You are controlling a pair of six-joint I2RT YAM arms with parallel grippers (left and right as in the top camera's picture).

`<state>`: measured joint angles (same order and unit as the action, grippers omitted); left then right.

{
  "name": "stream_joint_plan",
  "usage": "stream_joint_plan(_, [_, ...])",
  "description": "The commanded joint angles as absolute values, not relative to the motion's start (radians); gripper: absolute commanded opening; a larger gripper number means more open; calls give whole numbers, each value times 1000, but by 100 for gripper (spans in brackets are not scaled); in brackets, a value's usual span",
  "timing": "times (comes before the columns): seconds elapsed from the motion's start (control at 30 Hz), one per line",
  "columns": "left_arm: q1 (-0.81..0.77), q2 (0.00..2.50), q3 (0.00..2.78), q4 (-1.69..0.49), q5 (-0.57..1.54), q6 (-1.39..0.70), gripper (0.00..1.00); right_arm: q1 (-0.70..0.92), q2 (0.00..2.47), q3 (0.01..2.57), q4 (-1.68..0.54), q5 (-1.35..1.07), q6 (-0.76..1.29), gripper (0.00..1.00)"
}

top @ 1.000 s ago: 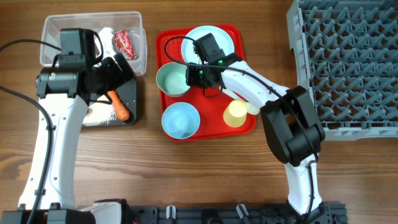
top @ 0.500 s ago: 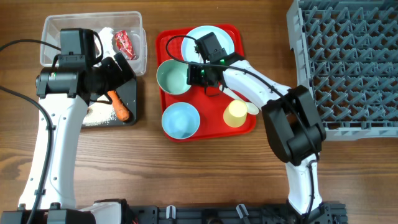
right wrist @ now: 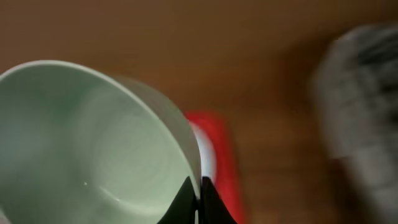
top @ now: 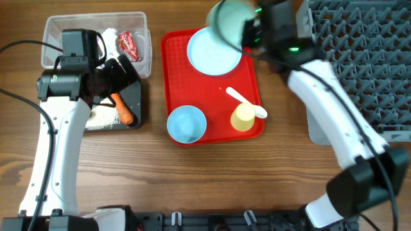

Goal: Sort waste into correct bins and load items into the dishwasher rack
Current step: 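Grasp the rim of the mint bowl with the right gripper, then lift the mint bowl and carry it to the dish rack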

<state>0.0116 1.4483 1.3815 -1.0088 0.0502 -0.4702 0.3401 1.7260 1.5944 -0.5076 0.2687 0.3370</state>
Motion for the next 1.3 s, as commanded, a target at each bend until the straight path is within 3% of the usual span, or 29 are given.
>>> stream_joint_plan(0.0, [4, 1453, 1393, -1006, 32, -479, 100, 266, 1745, 1602, -427, 661, 145, 4])
stream_joint_plan(0.27, [4, 1453, 1393, -1006, 32, -479, 100, 101, 1836, 1602, -203, 720, -86, 4])
stream_joint_plan(0.77, [4, 1453, 1393, -1006, 32, -479, 100, 31, 2085, 1602, 371, 823, -875, 4])
stream_joint_plan(1.07, [4, 1453, 1393, -1006, 32, -479, 100, -35, 2091, 1602, 375, 807, -917, 4])
stream_joint_plan(1.27, [4, 1453, 1393, -1006, 32, -479, 100, -87, 2091, 1597, 242, 659, -904, 4])
